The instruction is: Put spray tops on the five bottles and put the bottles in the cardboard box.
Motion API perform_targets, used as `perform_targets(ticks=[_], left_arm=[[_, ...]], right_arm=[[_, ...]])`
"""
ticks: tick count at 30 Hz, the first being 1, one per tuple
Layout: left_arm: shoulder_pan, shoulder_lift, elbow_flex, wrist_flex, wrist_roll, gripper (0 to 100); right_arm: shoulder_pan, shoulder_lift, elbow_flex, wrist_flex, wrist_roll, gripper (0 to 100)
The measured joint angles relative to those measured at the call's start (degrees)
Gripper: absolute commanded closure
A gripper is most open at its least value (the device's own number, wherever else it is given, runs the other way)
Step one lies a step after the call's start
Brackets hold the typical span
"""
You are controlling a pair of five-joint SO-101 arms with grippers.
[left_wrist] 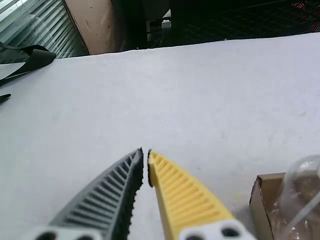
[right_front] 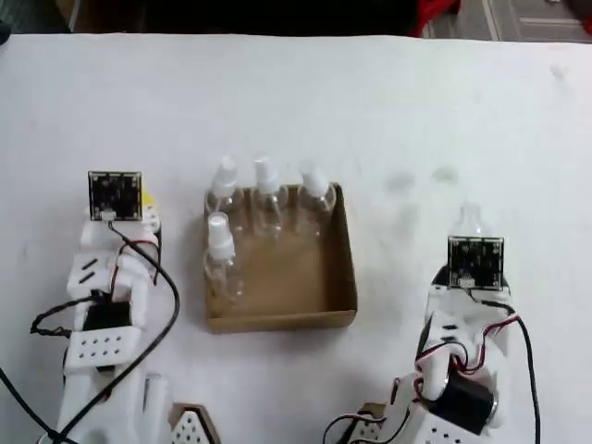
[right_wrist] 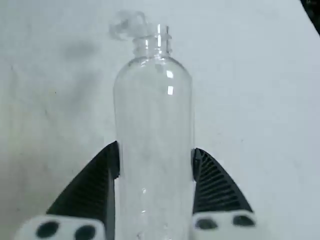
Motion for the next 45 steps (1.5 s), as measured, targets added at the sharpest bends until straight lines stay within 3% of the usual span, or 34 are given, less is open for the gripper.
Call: perform_targets(ticks=[11,16,25,29,36,41,45], left_arm=[[0.00,0.00,0.00,0.00,0.00,98],[0.00,0.00,0.00,0.00,0.00,98],[0.00,0.00,0.00,0.00,0.00,98],[0.00,0.00,0.00,0.00,0.00,98],[0.00,0.00,0.00,0.00,0.00,98],[0.00,0.00,0.00,0.00,0.00,98],[0.00,0.00,0.00,0.00,0.00,98]], right_arm=[[0.79,0.00,7.74,5.01,16.79,97.8],[4.13,-0.44,7.74,7.47,26.46,76.5],[23.30,-0.79,7.74,8.62,59.08,77.1],[26.55,-0.79,7.74,8.62,69.10,77.2],[24.00,-0.79,7.74,8.09,70.68,77.2],[17.49,-0.35,8.09,-1.76,56.79,77.0],[15.74,-0.26,8.09,-0.70,55.30,77.2]])
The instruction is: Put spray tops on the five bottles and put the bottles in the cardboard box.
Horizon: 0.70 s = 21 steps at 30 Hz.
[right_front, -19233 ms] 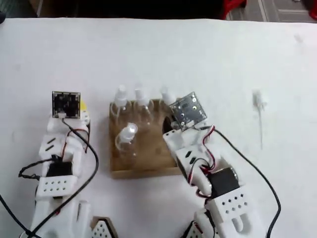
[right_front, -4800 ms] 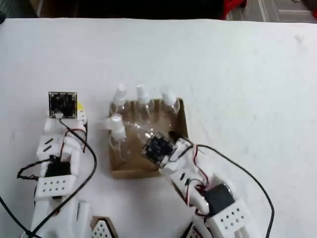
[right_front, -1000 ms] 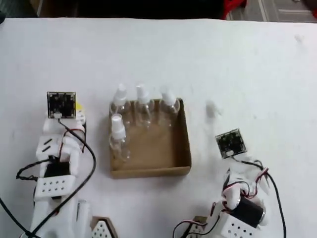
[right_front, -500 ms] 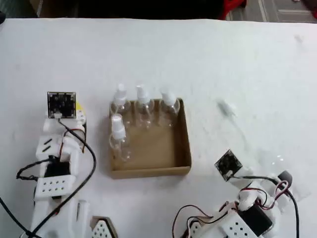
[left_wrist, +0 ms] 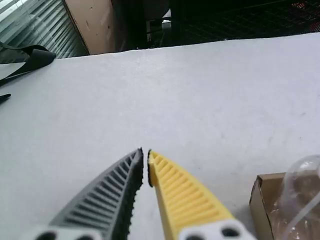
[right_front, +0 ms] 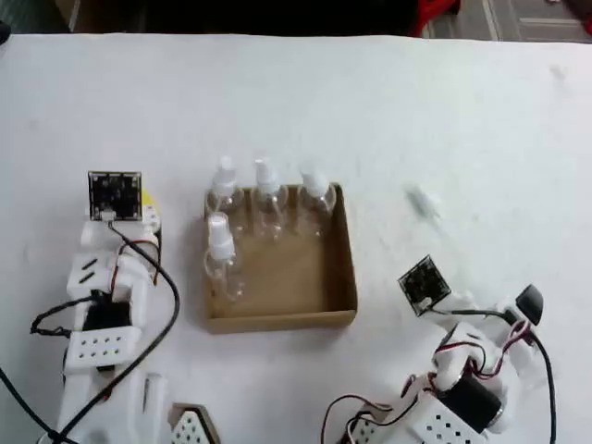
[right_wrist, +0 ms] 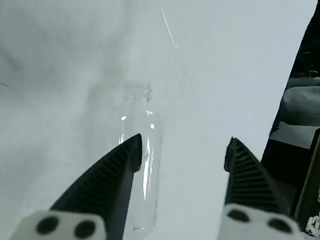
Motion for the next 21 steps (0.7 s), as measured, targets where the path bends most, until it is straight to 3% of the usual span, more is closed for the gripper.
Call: perform_targets(ticks=[5,12,15,21], left_arm=[[0.00,0.00,0.00,0.00,0.00,98],[0.00,0.00,0.00,0.00,0.00,98],[0.00,0.00,0.00,0.00,0.00,98],[0.00,0.00,0.00,0.00,0.00,98]], right_arm=[[-1.23,0.70,-6.86,7.21,-7.56,77.2],[-11.16,5.71,-31.91,23.38,-22.86,77.2],[-11.69,16.97,-42.81,25.49,-26.64,77.2],[-11.34,50.11,-63.12,31.56,-26.02,77.2]])
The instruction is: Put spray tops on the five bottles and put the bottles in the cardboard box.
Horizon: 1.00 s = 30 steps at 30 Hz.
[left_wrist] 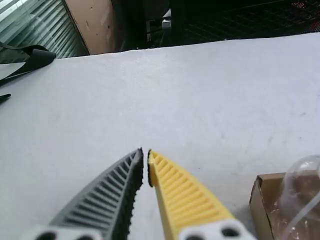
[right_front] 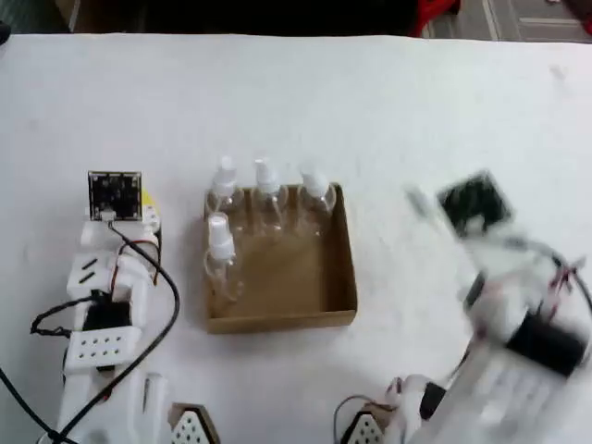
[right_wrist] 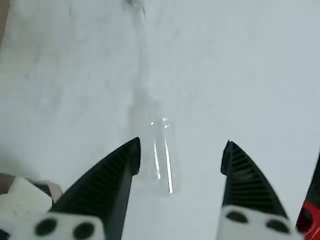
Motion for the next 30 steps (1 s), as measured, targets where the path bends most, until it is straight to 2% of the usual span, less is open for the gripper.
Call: perform_targets(ticks=[5,9,12,30], left_arm=[[0.00,0.00,0.00,0.00,0.00,98],[0.00,0.00,0.00,0.00,0.00,98],[0.00,0.00,0.00,0.00,0.00,98],[0.00,0.00,0.00,0.00,0.00,98]], right_arm=[[2.73,23.12,-5.19,0.18,6.15,77.2],[4.57,33.05,-5.80,0.00,12.04,77.2],[4.57,39.03,-5.80,-2.46,12.84,77.2],[5.19,56.26,-5.71,-16.35,13.71,77.2]])
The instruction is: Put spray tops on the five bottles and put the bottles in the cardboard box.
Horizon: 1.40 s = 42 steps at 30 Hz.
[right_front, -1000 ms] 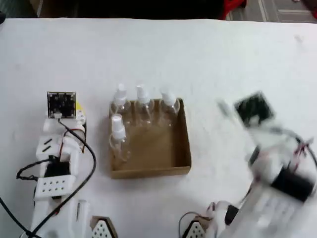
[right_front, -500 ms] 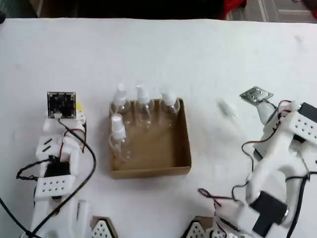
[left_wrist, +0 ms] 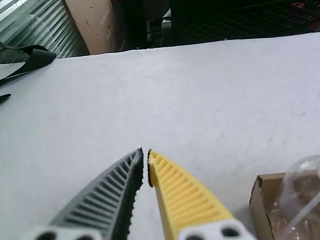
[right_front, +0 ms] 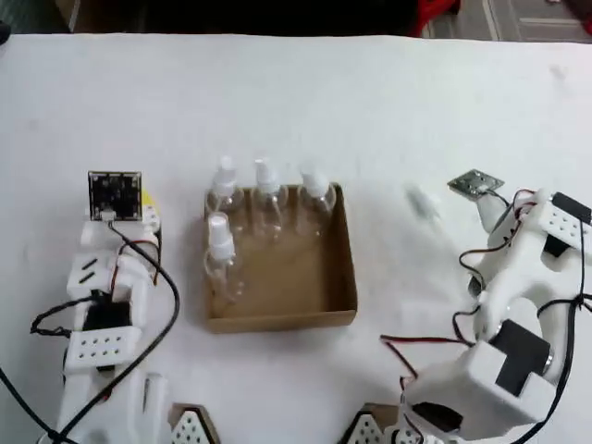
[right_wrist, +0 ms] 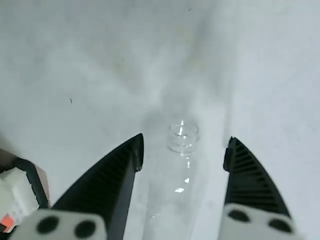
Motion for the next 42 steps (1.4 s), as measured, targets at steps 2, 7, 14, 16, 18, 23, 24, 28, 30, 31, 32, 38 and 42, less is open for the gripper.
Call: perform_targets(ticks=[2,7,14,16,18,23,24,28,30,31,32,38,42], left_arm=[[0.00,0.00,0.00,0.00,0.00,98],[0.00,0.00,0.00,0.00,0.00,98],[0.00,0.00,0.00,0.00,0.00,98],[0.00,0.00,0.00,0.00,0.00,98],[0.00,0.00,0.00,0.00,0.00,98],[0.00,0.00,0.00,0.00,0.00,98],[0.00,0.00,0.00,0.00,0.00,98],[0.00,0.00,0.00,0.00,0.00,98],[0.00,0.00,0.00,0.00,0.00,98],[0.00,0.00,0.00,0.00,0.00,98],[0.00,0.00,0.00,0.00,0.00,98],[0.00,0.00,0.00,0.00,0.00,98],[0.26,0.00,0.00,0.00,0.00,98]], right_arm=[[0.53,1.14,0.00,-0.18,1.23,78.1],[1.49,1.93,0.00,-0.88,1.76,81.5],[1.93,2.02,3.78,-7.12,2.20,81.7],[1.93,2.02,3.87,-8.09,2.20,81.8],[1.93,2.02,4.22,-8.18,2.20,81.9],[1.93,2.02,4.75,-9.05,2.20,81.9],[1.93,2.02,4.92,-9.76,2.20,81.9],[1.76,2.02,7.91,-11.78,2.20,89.9],[1.41,2.02,8.18,-12.92,2.20,96.1],[1.32,2.02,8.18,-13.01,2.20,98.5],[1.23,2.02,8.26,-12.75,2.20,98.4],[1.85,1.85,6.68,-12.13,2.20,98.3],[4.13,-2.81,3.52,-6.07,2.20,98.3]])
